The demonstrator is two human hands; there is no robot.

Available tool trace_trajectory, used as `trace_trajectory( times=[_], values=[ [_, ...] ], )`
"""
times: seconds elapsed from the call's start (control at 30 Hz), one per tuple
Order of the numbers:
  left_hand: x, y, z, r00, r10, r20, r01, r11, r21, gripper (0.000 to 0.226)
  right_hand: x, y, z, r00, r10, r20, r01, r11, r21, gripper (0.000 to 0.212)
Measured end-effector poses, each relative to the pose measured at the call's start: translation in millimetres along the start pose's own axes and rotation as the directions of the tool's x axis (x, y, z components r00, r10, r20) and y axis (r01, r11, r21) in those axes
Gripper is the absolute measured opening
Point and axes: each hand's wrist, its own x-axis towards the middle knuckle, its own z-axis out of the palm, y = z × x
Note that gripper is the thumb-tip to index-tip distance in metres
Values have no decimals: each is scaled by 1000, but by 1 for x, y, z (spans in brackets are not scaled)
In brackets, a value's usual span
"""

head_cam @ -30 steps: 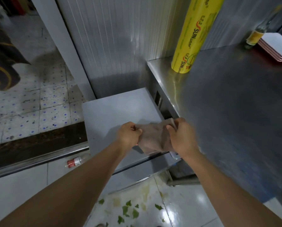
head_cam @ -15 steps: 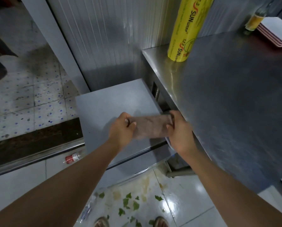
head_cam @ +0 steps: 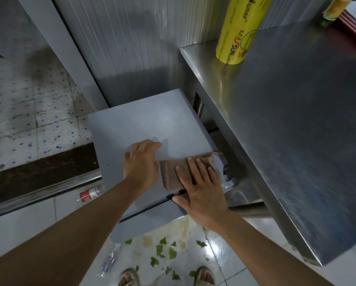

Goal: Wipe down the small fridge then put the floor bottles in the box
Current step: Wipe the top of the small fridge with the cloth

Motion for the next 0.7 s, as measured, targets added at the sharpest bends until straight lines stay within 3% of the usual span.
trace_trajectory(
  times=[0.1, 0.2, 0.33, 0.43, 0.53, 0.7],
  values=[
    [20, -10, 5, 998, 22, 52, -29, 988, 150, 56, 14, 14, -2, 998, 60, -6, -61, 996, -65, 83],
    [36, -17, 9, 995, -11, 99, -6, 987, 163, 54, 52, 27, -14, 984, 176, 14, -175, 983, -46, 91],
    [42, -19, 14, 999, 19, 28, -23, 988, 151, 50, 80, 36, -21, 987, 159, 38, -157, 986, -52, 87],
    [48, -22, 13, 999, 40, -30, -35, 988, 151, 48, 55, 30, -16, 984, 154, -91, -161, 985, -69, 83],
    [61, -26, 8, 998, 20, -55, -12, 990, 138, 50, 39, 14, -16, 937, 280, -208, -287, 958, -3, 73],
    [78, -32, 6, 998, -58, -26, 61, 988, 139, 51, 76, 7, -26, 902, 432, 4, -427, 890, 161, 69]
  ],
)
